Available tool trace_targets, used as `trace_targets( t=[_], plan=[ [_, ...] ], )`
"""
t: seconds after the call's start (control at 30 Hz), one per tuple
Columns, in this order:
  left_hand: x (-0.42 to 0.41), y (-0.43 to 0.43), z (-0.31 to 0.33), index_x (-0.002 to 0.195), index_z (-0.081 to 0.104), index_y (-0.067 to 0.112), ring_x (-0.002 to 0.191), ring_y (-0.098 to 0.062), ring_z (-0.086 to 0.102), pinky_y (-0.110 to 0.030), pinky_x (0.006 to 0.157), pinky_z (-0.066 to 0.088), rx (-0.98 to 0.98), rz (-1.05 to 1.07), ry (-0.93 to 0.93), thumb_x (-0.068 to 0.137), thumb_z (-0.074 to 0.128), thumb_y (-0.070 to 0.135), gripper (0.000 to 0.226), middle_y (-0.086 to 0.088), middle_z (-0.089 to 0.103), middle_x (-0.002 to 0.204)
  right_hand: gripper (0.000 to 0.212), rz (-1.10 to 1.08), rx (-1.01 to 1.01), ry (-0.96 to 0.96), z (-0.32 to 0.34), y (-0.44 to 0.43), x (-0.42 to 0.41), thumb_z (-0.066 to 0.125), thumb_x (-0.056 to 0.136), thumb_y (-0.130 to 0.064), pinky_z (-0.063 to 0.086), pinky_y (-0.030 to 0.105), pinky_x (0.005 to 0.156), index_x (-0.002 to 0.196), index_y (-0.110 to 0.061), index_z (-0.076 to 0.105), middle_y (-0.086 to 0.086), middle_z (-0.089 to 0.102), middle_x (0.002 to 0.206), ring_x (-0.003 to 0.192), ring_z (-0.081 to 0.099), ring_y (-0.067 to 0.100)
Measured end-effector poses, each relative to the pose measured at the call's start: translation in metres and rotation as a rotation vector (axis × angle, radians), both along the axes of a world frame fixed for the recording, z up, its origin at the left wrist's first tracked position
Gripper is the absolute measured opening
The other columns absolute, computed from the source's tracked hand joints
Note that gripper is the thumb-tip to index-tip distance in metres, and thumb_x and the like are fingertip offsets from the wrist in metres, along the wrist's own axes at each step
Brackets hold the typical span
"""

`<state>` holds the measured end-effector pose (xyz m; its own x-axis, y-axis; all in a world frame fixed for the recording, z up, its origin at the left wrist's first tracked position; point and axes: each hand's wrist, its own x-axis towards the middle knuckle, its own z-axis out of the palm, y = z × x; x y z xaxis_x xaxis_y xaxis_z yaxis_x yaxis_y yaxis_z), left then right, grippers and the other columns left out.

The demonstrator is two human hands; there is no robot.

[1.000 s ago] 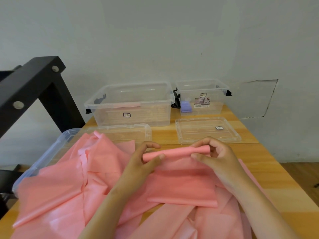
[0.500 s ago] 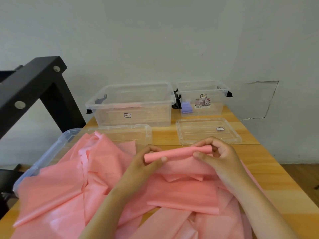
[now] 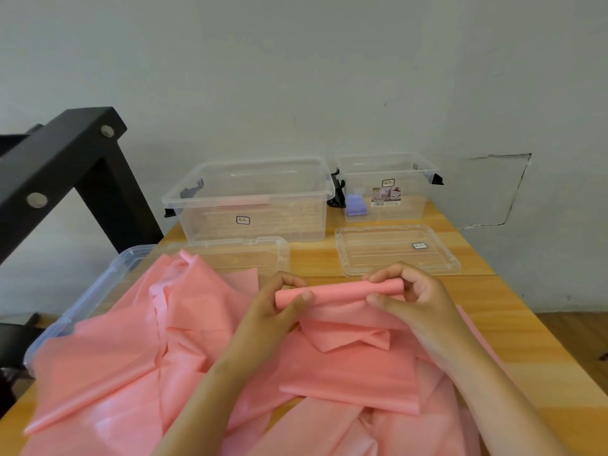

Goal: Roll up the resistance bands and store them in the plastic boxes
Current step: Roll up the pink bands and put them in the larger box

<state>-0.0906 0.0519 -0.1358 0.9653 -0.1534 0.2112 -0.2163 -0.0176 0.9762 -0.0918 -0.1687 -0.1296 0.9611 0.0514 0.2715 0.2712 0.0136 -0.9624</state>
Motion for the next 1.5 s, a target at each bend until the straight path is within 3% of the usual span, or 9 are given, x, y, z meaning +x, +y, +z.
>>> trace_targets(
  t=[0.1, 0.17, 0.37, 0.5, 0.6, 0.77, 0.93, 1.13, 1.5],
  plan=[
    [0.0007, 0.0015, 0.0004, 0.093, 0.055, 0.016, 0.053, -0.004, 0.041, -0.016, 0.047, 0.035, -0.009, 0.047, -0.055, 0.082, 0.069, 0.009, 0.019, 0.013, 0.05, 0.063, 0.025, 0.028, -0.027, 0.09, -0.0024, 0.003, 0.0007, 0.08, 0.068, -0.02, 0.049, 0.03, 0.078, 0.09, -0.029, 0.07, -0.005, 0.072, 0.094, 0.088, 0.066, 0.011],
    [-0.0003, 0.001, 0.0013, 0.099, 0.053, 0.012, 0.05, -0.001, 0.042, -0.013, 0.045, 0.034, -0.036, 0.037, -0.066, 0.081, 0.068, -0.002, 0.027, 0.012, 0.052, 0.059, 0.02, -0.015, -0.011, 0.095, -0.0032, 0.0033, 0.0014, 0.081, 0.072, -0.013, 0.049, 0.027, 0.074, 0.087, -0.023, 0.071, -0.008, 0.073, 0.088, 0.081, 0.065, 0.007],
    [-0.0013, -0.0006, -0.0003, 0.091, 0.057, 0.016, 0.068, 0.002, 0.046, -0.013, 0.062, 0.038, 0.087, 0.01, -0.103, 0.087, 0.064, 0.033, 0.019, 0.018, 0.052, 0.072, 0.026, -0.048, 0.002, -0.04, 0.0012, 0.0023, -0.0009, 0.073, 0.073, 0.009, 0.048, 0.014, 0.075, 0.083, -0.013, 0.065, -0.01, 0.072, 0.088, 0.085, 0.065, 0.002],
    [0.0017, 0.0025, 0.0004, 0.089, 0.055, 0.008, 0.068, -0.004, 0.047, -0.015, 0.06, 0.039, 0.027, 0.014, -0.131, 0.084, 0.068, 0.018, 0.017, 0.009, 0.053, 0.072, 0.025, -0.013, -0.03, 0.04, -0.003, 0.0034, 0.0014, 0.075, 0.075, -0.006, 0.046, 0.015, 0.077, 0.095, -0.019, 0.067, -0.011, 0.072, 0.09, 0.088, 0.064, 0.001],
    [0.0011, 0.0016, -0.0007, 0.097, 0.056, 0.005, 0.069, 0.0, 0.046, -0.012, 0.062, 0.038, 0.024, -0.009, -0.116, 0.083, 0.071, 0.01, 0.021, 0.013, 0.054, 0.078, 0.015, -0.062, -0.031, 0.044, -0.0041, 0.0025, 0.0031, 0.074, 0.077, -0.004, 0.046, 0.012, 0.072, 0.086, -0.015, 0.069, -0.012, 0.072, 0.085, 0.082, 0.063, 0.002],
    [0.0015, 0.0002, -0.0034, 0.091, 0.058, 0.014, 0.073, -0.001, 0.048, -0.012, 0.067, 0.037, 0.115, 0.064, -0.106, 0.09, 0.061, 0.017, 0.004, 0.014, 0.055, 0.08, 0.023, -0.029, -0.005, 0.021, -0.0022, 0.0015, 0.0008, 0.079, 0.071, -0.002, 0.05, 0.016, 0.072, 0.087, -0.013, 0.068, -0.005, 0.073, 0.092, 0.085, 0.065, 0.006],
    [0.0023, 0.0002, -0.0027, 0.094, 0.055, 0.013, 0.066, -0.002, 0.044, -0.012, 0.058, 0.037, -0.014, 0.127, -0.09, 0.085, 0.07, 0.015, 0.017, 0.007, 0.051, 0.077, 0.019, -0.055, -0.003, 0.085, -0.0051, 0.0031, 0.0025, 0.077, 0.077, -0.008, 0.047, 0.016, 0.072, 0.09, -0.019, 0.07, -0.014, 0.071, 0.085, 0.082, 0.064, 0.001],
    [-0.0013, -0.0038, -0.0045, 0.1, 0.05, 0.014, 0.064, 0.001, 0.04, -0.013, 0.059, 0.035, 0.121, 0.167, -0.115, 0.096, 0.052, 0.017, 0.006, 0.006, 0.046, 0.08, 0.015, -0.051, -0.033, 0.086, -0.006, 0.0041, 0.0026, 0.073, 0.079, -0.007, 0.046, 0.01, 0.069, 0.087, -0.021, 0.071, -0.018, 0.072, 0.09, 0.084, 0.064, -0.003],
    [-0.0032, -0.005, -0.0048, 0.103, 0.05, 0.019, 0.074, 0.004, 0.046, -0.009, 0.069, 0.037, 0.232, 0.131, -0.141, 0.093, 0.052, 0.03, 0.015, 0.009, 0.051, 0.088, 0.013, -0.035, -0.043, 0.069, -0.007, 0.006, 0.0033, 0.069, 0.083, -0.007, 0.045, 0.008, 0.074, 0.087, -0.019, 0.072, -0.016, 0.072, 0.087, 0.084, 0.064, -0.004]
  ],
)
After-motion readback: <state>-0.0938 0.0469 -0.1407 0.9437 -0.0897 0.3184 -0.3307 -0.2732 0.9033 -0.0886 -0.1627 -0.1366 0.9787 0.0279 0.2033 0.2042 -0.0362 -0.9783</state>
